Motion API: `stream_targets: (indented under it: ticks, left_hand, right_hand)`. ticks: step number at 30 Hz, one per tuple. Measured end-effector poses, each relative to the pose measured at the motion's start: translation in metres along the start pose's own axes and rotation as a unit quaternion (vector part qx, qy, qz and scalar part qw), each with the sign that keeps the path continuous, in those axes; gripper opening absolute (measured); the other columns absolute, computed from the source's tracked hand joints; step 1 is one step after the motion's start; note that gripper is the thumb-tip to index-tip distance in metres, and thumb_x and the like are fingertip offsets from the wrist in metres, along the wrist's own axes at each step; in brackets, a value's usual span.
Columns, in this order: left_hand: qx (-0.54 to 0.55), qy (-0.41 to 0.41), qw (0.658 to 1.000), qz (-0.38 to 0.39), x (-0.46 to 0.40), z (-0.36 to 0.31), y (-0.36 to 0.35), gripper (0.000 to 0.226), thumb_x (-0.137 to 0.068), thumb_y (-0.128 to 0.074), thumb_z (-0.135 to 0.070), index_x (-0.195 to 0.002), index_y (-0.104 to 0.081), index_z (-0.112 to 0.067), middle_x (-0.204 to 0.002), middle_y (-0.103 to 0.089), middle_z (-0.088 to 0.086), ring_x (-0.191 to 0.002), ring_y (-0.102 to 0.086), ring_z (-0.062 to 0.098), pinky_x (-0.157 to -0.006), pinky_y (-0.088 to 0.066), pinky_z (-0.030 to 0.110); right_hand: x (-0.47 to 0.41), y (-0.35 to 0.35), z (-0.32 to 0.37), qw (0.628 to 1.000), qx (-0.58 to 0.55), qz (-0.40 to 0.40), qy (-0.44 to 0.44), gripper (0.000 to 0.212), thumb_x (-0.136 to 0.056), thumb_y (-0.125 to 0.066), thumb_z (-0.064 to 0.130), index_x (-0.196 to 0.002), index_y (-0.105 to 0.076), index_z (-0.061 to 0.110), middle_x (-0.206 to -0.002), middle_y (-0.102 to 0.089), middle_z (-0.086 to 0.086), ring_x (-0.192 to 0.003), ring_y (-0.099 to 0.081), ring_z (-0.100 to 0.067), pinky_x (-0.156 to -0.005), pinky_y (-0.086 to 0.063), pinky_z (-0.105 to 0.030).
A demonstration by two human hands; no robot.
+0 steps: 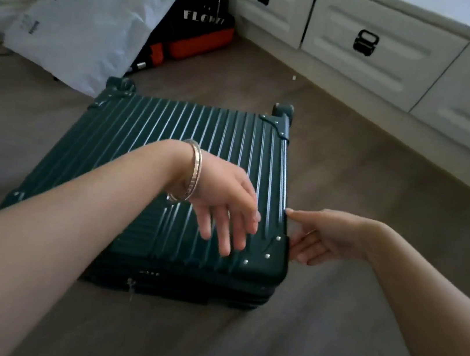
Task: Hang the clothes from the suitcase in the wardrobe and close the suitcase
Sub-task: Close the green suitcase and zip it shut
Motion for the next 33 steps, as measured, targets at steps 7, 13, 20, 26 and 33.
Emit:
stream_targets:
  ticks: [7,13,20,26,33]
  left_hand:
    - [-0.142,-0.017,0.899,-0.414,-0.058,-0.040,0.034,0.050,-0.082,-0.058,-0.039,-0.126,-0.049,-0.017,-0.124,-0.051,0.006,-0.118,-0.048,0.026,-0.094,-0.040,0.032]
    - [-0.289,0.128,0.895,-0.314,-0.101,-0.020,0.032,0.117,-0.067,-0.068,-0.055,-0.148,0.010,-0.021,-0.157,0.014,0.007,-0.145,0.010,0.033,-0.113,-0.010,0.061]
    - [-0.347,0.109,0.860,-0.359,-0.118,-0.018,0.037,0.113,-0.061,-0.068,-0.052,-0.146,-0.001,-0.020,-0.148,-0.009,0.010,-0.134,-0.014,0.037,-0.104,-0.027,0.060]
    - [-0.352,0.093,0.851,-0.379,-0.123,-0.016,0.037,0.114,-0.061,-0.068,-0.053,-0.146,0.001,-0.018,-0.148,-0.005,0.012,-0.135,-0.011,0.039,-0.104,-0.025,0.061]
    - [-0.357,0.100,0.854,-0.365,-0.126,-0.019,0.040,0.117,-0.062,-0.069,-0.052,-0.147,0.002,-0.012,-0.147,-0.007,0.014,-0.134,-0.011,0.044,-0.102,-0.026,0.064]
  right_hand:
    - [-0.022,-0.030,0.003,0.980,0.061,0.187,0.032,0.027,-0.097,-0.040,0.025,-0.087,-0.065,0.019,-0.085,-0.074,0.008,-0.082,-0.070,-0.006,-0.077,-0.044,-0.023]
    - [-0.070,0.017,0.006,0.965,-0.074,-0.222,0.117,0.024,-0.090,-0.046,0.006,-0.108,-0.060,0.014,-0.099,-0.069,-0.006,-0.082,-0.069,-0.021,-0.061,-0.050,-0.023]
    - [-0.123,0.037,0.036,0.934,0.006,-0.315,0.167,0.056,-0.083,-0.046,-0.004,-0.135,-0.047,0.017,-0.133,-0.056,-0.006,-0.122,-0.052,-0.027,-0.101,-0.043,-0.032]
    - [-0.140,0.043,0.059,0.948,-0.010,-0.237,0.213,0.047,-0.088,-0.048,-0.006,-0.132,-0.048,0.010,-0.094,-0.063,0.004,-0.083,-0.059,-0.008,-0.061,-0.046,-0.006]
    - [-0.136,0.048,0.067,0.963,0.028,-0.189,0.188,0.046,-0.091,-0.042,-0.008,-0.134,-0.046,0.009,-0.090,-0.059,-0.005,-0.081,-0.057,-0.022,-0.056,-0.050,-0.024]
Point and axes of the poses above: each hand's wrist, its own x-axis away from the middle knuckle, its own y-axis out of the back of the hand, z = x × y, the point moved 3 cm from there along -x, towards the middle knuckle
